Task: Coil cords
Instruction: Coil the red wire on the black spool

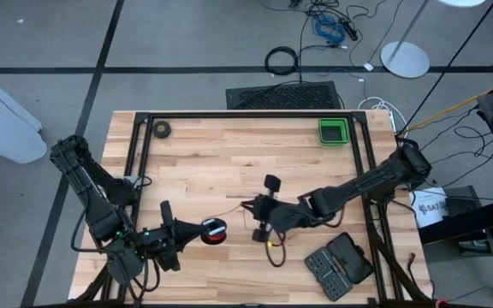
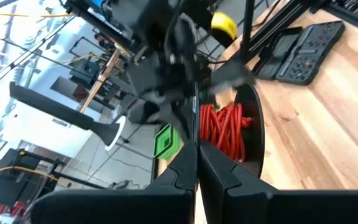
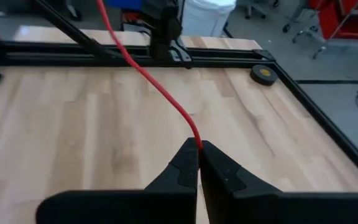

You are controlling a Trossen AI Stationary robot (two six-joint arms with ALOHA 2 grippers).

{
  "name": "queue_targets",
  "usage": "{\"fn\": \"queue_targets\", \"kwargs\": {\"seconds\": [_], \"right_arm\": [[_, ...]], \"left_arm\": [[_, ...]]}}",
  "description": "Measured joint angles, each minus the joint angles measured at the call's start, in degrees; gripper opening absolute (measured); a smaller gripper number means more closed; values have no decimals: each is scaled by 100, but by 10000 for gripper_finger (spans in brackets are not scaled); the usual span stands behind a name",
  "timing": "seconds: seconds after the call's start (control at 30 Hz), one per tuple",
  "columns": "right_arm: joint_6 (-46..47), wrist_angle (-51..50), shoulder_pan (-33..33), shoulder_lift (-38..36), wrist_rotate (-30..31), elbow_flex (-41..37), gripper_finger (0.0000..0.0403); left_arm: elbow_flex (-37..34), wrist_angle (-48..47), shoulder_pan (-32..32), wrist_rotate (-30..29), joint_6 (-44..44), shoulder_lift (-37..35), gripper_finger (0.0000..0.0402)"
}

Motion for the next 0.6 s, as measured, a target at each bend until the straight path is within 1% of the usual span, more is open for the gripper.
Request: {"fn": "queue_targets", "kwargs": {"seconds": [0.1, 0.23, 0.4, 0.6], "right_arm": [[196, -238, 209, -230, 4, 0, 0], [198, -260, 549, -488, -20, 0, 0], [168, -179, 934, -693, -26, 0, 0], [-221, 428, 1183, -690, -27, 0, 0]], "left_arm": [[0, -28, 0, -59, 2, 0, 8], [0, -26, 0, -77, 4, 0, 8], [0, -26, 0, -343, 15, 0, 8], [0, -28, 0, -343, 14, 0, 8]]}}
